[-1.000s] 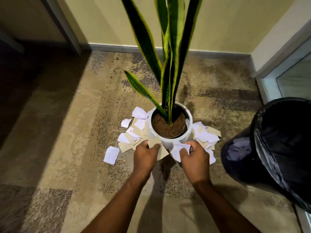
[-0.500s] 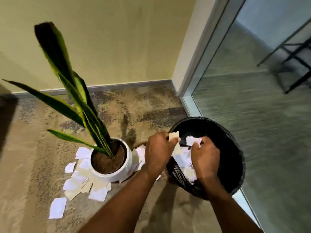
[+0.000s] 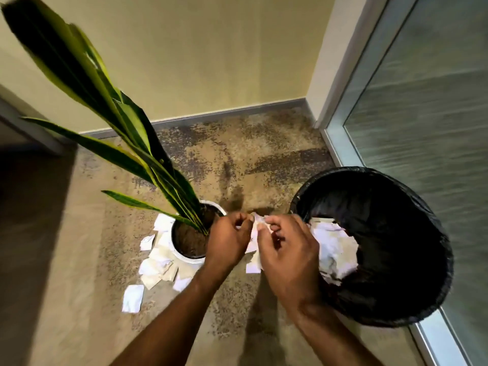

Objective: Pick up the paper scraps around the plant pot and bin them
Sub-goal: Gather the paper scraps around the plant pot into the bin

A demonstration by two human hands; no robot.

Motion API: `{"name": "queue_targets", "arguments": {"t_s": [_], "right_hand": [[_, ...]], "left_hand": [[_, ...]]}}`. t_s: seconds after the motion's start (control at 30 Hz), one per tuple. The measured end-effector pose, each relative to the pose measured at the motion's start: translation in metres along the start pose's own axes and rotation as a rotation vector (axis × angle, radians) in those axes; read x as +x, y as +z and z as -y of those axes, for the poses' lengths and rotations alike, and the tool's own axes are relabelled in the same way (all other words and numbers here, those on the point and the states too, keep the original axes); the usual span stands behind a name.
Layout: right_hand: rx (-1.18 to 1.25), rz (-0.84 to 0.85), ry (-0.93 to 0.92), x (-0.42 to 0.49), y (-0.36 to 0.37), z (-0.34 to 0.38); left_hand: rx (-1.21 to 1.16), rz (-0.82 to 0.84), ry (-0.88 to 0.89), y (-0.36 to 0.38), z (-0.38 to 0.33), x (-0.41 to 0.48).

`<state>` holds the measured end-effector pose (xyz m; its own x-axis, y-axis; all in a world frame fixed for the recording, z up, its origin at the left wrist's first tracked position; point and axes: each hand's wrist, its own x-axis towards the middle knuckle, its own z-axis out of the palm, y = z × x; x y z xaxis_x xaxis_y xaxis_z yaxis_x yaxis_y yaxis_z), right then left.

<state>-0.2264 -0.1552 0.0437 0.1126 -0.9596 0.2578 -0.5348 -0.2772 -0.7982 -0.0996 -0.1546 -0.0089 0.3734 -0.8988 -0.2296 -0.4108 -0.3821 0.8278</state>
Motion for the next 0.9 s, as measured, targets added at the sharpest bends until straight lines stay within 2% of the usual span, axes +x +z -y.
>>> {"name": "queue_targets", "arguments": {"t_s": [0.1, 0.2, 0.27, 0.33, 0.43, 0.5, 0.63, 0.9], "right_hand": [[-0.08, 0.108, 0.068, -0.029, 0.044, -0.031], [-0.254, 0.173, 0.246, -0.053, 0.086, -0.087], [-0.362, 0.275, 0.406, -0.064, 0.106, -0.13], [-0.453, 0.406, 0.487, -0.072, 0.119, -0.166], [-0.553, 0.525, 0.431, -0.083, 0.128, -0.202], [-0.599, 0.587, 0.379, -0.085, 0.126, -0.215], [-0.703, 0.646, 0.235, -0.083, 0.126, -0.23], [-0.954, 0.693, -0.015, -0.085, 0.139, -0.252]], "left_hand": [[0.124, 0.098, 0.019, 0.018, 0.039, -0.008], [0.191, 0.148, -0.053, 0.055, 0.092, -0.007], [0.228, 0.168, -0.069, 0.08, 0.123, -0.008], [0.184, 0.153, -0.023, 0.095, 0.136, -0.01], [0.044, 0.127, 0.082, 0.105, 0.137, -0.005], [0.079, 0.145, 0.098, 0.117, 0.149, 0.002], [0.335, 0.257, -0.103, 0.131, 0.185, 0.005], [0.233, 0.196, -0.13, 0.137, 0.208, 0.005]]}}
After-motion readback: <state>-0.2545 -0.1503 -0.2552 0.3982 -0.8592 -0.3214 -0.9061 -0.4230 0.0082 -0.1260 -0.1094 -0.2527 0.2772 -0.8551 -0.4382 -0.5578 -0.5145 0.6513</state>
